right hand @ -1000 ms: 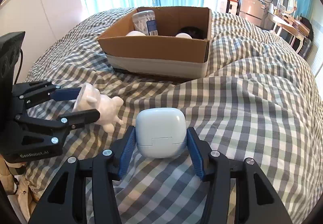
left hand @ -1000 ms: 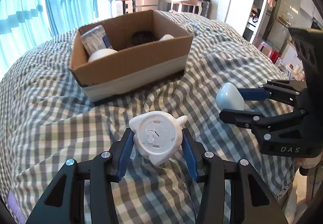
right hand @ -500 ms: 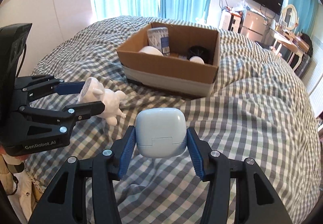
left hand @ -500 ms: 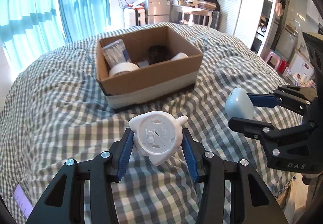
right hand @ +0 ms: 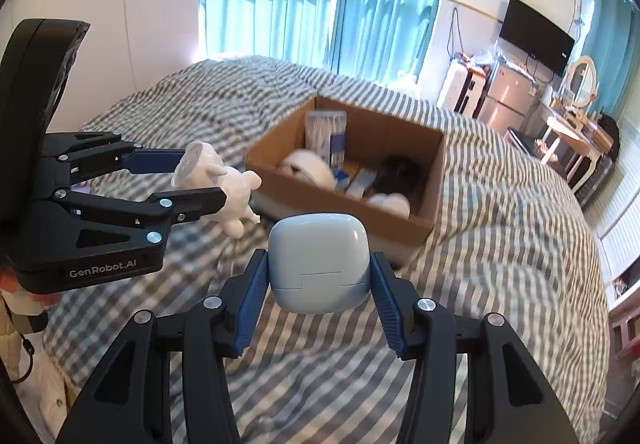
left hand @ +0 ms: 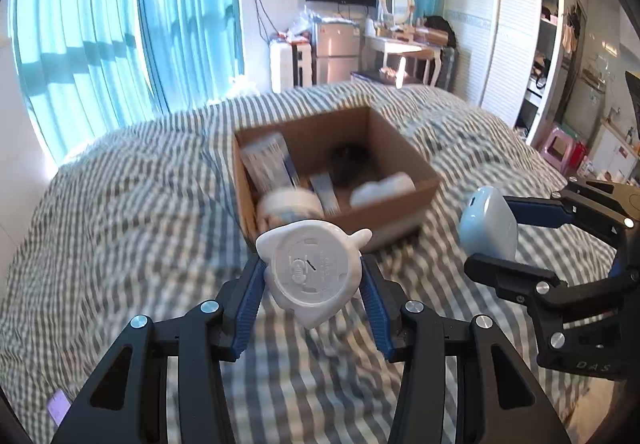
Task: Organize objects
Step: 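Lower the toy figure and earbud case into the box and release both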
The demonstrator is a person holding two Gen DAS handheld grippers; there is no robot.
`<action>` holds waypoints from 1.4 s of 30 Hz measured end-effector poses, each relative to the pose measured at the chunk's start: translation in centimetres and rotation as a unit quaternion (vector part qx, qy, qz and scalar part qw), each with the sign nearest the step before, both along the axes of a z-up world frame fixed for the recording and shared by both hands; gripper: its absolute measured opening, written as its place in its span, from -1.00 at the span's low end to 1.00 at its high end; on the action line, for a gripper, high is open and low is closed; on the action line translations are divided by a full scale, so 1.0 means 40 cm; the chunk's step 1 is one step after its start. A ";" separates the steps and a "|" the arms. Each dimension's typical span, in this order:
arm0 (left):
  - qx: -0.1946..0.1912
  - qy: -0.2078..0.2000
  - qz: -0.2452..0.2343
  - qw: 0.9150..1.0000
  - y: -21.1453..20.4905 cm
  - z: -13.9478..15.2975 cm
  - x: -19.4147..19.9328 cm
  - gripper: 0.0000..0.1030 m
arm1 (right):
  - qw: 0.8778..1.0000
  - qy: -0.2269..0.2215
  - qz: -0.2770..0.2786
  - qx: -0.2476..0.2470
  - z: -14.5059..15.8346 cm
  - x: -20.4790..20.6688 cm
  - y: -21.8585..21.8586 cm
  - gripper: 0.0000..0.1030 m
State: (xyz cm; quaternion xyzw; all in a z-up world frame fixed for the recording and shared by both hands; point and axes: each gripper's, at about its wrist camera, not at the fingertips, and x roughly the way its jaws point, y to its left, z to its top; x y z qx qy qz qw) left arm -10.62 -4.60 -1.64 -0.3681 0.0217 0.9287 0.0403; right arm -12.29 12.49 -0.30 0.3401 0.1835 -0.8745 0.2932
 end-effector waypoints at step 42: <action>0.002 -0.035 -0.069 0.997 0.045 -0.164 -0.453 0.37 | 0.997 -0.037 -0.051 -0.054 -0.070 -0.505 -0.040 0.35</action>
